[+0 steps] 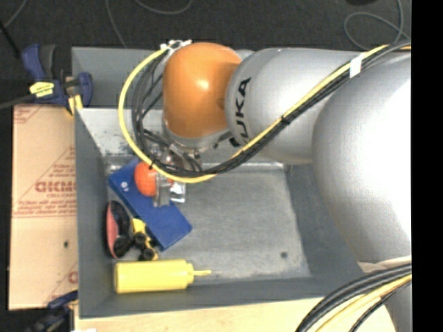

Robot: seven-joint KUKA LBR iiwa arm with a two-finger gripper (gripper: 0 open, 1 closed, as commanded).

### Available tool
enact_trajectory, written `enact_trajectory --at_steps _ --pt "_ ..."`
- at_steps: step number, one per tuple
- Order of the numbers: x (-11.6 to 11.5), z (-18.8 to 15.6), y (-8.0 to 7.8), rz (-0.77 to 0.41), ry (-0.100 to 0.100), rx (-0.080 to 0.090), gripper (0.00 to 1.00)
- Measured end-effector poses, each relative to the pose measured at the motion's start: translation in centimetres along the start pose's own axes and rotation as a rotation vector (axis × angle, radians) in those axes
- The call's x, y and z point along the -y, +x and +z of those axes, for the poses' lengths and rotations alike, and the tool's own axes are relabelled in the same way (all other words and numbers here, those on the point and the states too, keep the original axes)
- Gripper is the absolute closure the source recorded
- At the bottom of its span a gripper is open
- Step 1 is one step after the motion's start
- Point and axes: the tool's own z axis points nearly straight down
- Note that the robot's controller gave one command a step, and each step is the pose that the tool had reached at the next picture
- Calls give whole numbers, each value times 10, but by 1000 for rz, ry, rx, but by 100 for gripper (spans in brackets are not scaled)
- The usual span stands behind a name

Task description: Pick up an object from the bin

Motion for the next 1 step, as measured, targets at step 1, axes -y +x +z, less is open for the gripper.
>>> enact_trajectory --at_steps 1 --pt "-6 -67 14 -44 1 -1 100"
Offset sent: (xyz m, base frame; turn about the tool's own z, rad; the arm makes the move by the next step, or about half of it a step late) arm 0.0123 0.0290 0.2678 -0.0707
